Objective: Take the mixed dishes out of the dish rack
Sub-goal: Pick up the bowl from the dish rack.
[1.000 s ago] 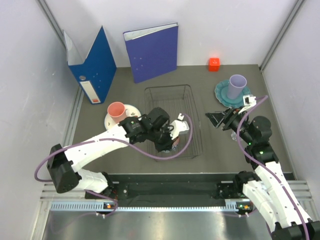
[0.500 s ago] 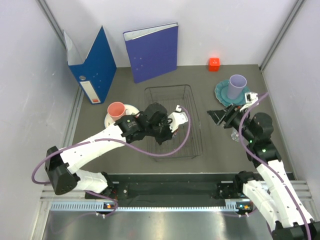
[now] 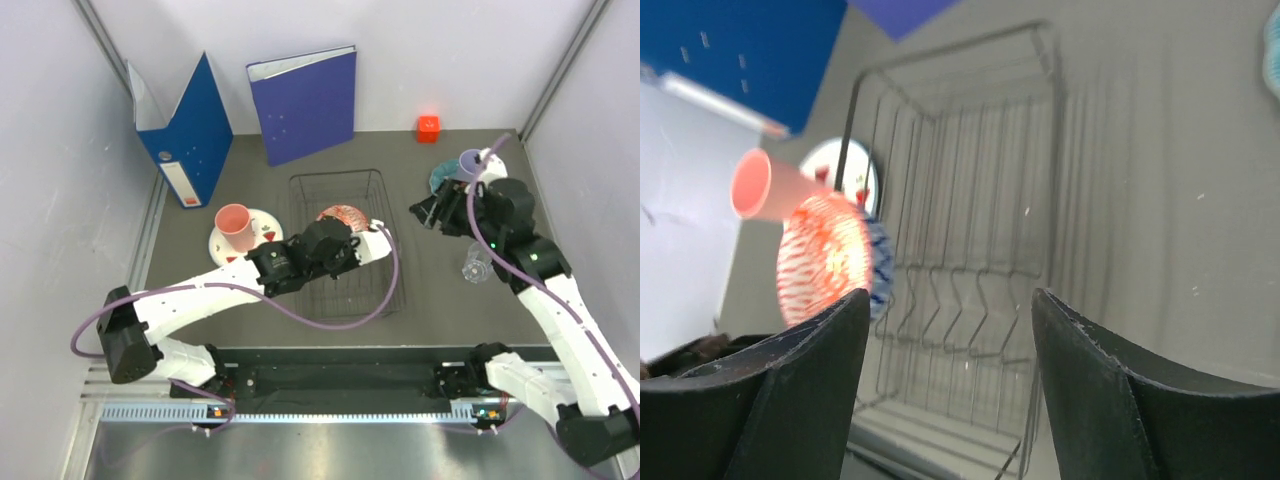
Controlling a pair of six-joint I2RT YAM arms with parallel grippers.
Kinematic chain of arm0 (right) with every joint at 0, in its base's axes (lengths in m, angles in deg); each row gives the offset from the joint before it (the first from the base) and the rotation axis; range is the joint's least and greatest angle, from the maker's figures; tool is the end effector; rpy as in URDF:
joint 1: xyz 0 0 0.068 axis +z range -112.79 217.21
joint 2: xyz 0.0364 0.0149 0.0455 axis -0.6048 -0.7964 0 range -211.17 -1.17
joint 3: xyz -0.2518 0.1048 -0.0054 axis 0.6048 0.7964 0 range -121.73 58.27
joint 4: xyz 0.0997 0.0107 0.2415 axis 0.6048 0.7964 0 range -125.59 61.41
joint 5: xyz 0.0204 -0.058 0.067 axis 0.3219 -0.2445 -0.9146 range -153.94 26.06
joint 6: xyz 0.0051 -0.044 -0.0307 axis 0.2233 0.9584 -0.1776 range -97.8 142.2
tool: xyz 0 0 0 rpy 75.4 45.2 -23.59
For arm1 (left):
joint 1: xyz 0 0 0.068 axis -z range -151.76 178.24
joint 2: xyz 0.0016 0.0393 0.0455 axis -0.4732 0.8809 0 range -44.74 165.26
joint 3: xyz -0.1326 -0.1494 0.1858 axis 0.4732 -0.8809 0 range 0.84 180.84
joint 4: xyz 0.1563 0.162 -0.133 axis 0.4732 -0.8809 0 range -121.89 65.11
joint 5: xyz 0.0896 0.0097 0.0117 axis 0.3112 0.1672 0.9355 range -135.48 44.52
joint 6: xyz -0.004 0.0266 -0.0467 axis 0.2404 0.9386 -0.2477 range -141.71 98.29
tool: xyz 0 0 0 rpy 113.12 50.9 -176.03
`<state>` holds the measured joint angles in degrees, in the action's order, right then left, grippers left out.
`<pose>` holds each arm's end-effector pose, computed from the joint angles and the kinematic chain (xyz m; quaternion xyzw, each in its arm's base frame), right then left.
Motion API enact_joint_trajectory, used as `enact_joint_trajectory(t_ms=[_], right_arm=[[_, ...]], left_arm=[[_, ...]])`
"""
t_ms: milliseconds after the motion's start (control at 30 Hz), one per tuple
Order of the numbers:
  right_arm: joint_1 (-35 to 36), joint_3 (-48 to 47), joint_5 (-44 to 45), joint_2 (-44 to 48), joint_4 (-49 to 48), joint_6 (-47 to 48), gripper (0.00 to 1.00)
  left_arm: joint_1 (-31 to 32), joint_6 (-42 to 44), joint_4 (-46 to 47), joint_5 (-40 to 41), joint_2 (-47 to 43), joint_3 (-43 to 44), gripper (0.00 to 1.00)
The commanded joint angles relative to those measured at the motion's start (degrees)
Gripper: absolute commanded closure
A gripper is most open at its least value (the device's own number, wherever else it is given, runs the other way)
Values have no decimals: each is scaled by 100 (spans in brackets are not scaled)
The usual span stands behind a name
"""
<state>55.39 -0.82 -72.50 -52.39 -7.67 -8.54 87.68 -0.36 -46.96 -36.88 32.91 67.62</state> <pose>0.1805 0.0649 0.3748 0.0469 0.8169 0.2923 0.4950 0.1606 -0.2618 0.3247 0.5404 0.6905 -0.0931 0.4717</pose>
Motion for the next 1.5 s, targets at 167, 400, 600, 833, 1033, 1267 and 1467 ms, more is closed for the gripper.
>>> enact_joint_trajectory(t_ms=[167,400,600,833,1033,1267,1467], right_arm=[[1144,-955,785,-810,855,358,33],[1452,-1131,1093,-1232,943,595,34],[1654,-1236,1268,-1610,952,877,35],[1672,-1166,1295,-1759,846,1070,44],[1672,-1149,1392,-1777,855,1123,79],[1672,-1078,1400,-1812,934,1149,100],[1672,-1131,1453,-1725,1083,1193,100]], left_arm=[[217,942,1125,-455,330,106,100],[340,1012,906,-1280,251,379,100],[384,924,554,-1932,155,660,100],[524,942,308,-2143,31,801,100],[630,1047,80,-1924,57,784,100],[648,1091,53,-1695,-56,652,100],[648,1223,0,-1423,-197,529,100]])
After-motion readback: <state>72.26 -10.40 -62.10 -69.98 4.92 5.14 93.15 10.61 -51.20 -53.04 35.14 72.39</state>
